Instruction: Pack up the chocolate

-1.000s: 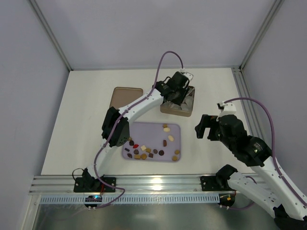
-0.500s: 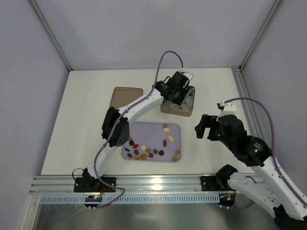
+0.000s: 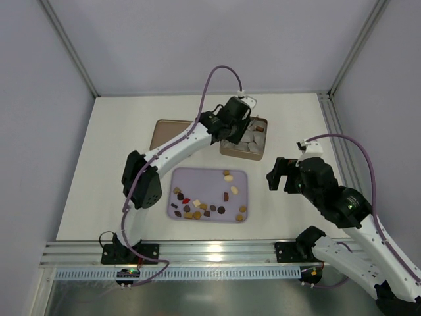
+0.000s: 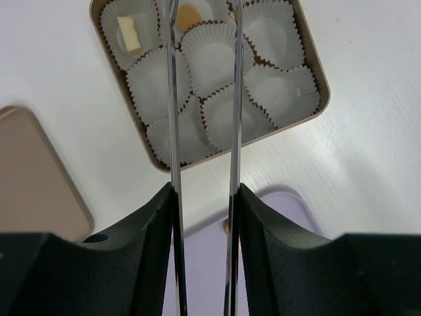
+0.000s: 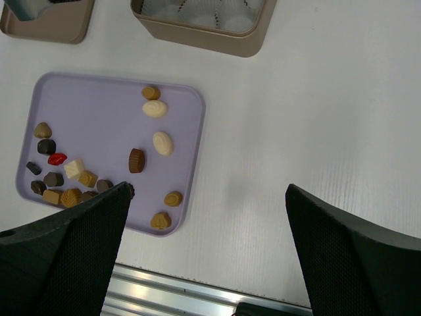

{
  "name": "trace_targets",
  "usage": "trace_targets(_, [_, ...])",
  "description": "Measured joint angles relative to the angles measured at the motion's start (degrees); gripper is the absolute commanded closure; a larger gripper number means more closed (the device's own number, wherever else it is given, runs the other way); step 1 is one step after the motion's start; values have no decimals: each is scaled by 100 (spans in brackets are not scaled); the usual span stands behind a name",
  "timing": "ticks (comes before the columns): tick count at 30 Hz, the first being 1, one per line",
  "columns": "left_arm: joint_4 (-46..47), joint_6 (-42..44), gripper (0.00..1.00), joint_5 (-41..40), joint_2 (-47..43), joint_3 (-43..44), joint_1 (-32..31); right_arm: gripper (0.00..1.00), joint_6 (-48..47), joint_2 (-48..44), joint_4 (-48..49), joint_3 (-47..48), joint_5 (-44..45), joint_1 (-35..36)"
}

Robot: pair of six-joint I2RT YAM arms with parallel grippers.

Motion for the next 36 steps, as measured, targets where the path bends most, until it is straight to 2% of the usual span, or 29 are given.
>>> trace_targets(10, [-66, -308, 60, -24, -1620, -1801, -48, 0, 2, -2, 72, -101, -42, 0])
trace_targets(20, [-673, -1093, 59, 7, -3338, -3377, -546, 0, 2, -15, 129, -166, -109, 0])
trace_targets(29, [-1226, -2050, 58, -17, -4271, -4494, -1419, 0, 48, -52, 195, -404, -223, 0])
trace_targets(36, [-1329, -2590, 58, -59, -4389, -4741, -2068, 0, 57, -92, 195, -442, -280, 0])
